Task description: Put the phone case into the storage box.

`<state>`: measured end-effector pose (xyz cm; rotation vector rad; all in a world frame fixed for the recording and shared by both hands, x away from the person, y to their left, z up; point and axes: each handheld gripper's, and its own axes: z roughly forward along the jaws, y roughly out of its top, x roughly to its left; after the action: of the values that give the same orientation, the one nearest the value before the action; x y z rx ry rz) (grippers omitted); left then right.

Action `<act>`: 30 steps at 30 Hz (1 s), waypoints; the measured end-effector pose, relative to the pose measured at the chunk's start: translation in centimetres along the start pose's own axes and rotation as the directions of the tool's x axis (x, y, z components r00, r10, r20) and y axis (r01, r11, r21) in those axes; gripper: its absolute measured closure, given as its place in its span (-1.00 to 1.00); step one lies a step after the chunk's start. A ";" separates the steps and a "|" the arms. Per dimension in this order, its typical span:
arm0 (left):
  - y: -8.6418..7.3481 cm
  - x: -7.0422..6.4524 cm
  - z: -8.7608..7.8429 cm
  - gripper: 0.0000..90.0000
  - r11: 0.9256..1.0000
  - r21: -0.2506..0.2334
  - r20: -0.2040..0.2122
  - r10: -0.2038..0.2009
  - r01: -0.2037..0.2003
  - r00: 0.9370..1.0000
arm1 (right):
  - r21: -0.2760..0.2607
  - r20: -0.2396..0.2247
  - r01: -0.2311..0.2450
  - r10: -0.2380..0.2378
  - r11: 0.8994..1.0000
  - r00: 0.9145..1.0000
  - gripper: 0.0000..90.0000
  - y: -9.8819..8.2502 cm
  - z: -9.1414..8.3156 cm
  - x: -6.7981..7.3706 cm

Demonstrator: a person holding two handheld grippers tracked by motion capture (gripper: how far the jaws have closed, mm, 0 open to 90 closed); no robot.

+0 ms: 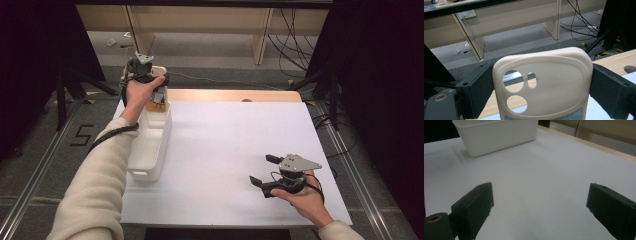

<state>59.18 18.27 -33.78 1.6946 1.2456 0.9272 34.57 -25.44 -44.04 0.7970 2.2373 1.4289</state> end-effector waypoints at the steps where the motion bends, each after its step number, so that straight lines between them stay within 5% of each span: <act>1: 0.0 0.0 0.0 -0.77 1.000 0.001 -0.001 -0.001 0.001 1.000 | 0.000 0.000 -0.001 0.001 1.000 1.000 -0.82 0.0 0.0 0.0; 30: -0.9 0.1 1.1 -0.77 1.000 0.031 -0.013 0.000 0.001 1.000 | 0.004 -0.005 -0.004 0.004 1.000 1.000 -0.81 0.0 0.0 0.0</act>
<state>59.88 18.29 -35.00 1.7150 1.2747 0.9241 34.56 -25.44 -44.07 0.8003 2.2438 1.4306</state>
